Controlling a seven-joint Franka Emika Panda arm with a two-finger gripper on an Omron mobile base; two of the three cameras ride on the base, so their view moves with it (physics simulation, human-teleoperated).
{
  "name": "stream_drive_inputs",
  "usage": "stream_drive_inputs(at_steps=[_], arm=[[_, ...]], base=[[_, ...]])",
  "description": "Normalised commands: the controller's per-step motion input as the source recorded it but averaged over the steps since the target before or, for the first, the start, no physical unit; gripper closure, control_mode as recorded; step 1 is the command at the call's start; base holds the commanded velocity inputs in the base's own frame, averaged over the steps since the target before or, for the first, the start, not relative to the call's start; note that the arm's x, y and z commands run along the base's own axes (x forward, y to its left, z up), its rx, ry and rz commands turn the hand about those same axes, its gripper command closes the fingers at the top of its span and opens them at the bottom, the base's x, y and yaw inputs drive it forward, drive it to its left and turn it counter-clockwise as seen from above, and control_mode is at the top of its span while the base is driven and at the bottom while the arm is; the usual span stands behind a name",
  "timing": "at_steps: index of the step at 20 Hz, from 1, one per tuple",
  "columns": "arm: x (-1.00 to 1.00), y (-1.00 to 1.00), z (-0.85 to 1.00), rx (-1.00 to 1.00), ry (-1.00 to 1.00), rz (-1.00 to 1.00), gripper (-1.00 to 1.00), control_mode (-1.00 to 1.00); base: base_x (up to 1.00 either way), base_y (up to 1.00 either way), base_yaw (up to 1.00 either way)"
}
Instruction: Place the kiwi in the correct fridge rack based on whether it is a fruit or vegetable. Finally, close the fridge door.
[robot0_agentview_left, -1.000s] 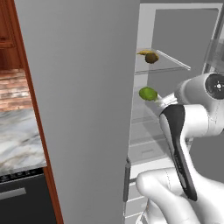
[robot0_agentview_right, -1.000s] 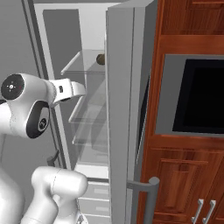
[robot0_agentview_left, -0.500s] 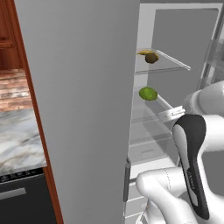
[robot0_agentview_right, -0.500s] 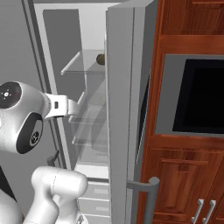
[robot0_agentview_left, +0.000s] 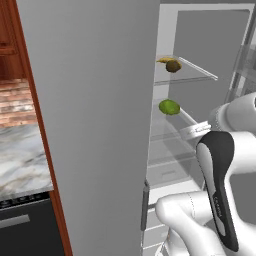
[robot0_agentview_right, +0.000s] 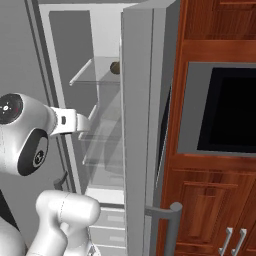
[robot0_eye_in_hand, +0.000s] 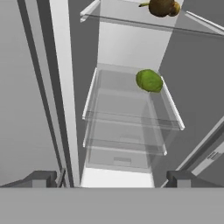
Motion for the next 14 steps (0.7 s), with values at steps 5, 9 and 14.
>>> stream_drive_inputs(at_steps=[5,9,14], arm=[[0.0,0.0,0.0,0.0,0.0,0.0,-1.0,1.0],[0.0,0.0,0.0,0.0,0.0,0.0,-1.0,1.0],[0.0,0.0,0.0,0.0,0.0,0.0,-1.0,1.0]], base=[[-0.25,0.0,-0.05],[-0.63,-0.06,-0.06],[-0.58,-0.01,-0.02]])
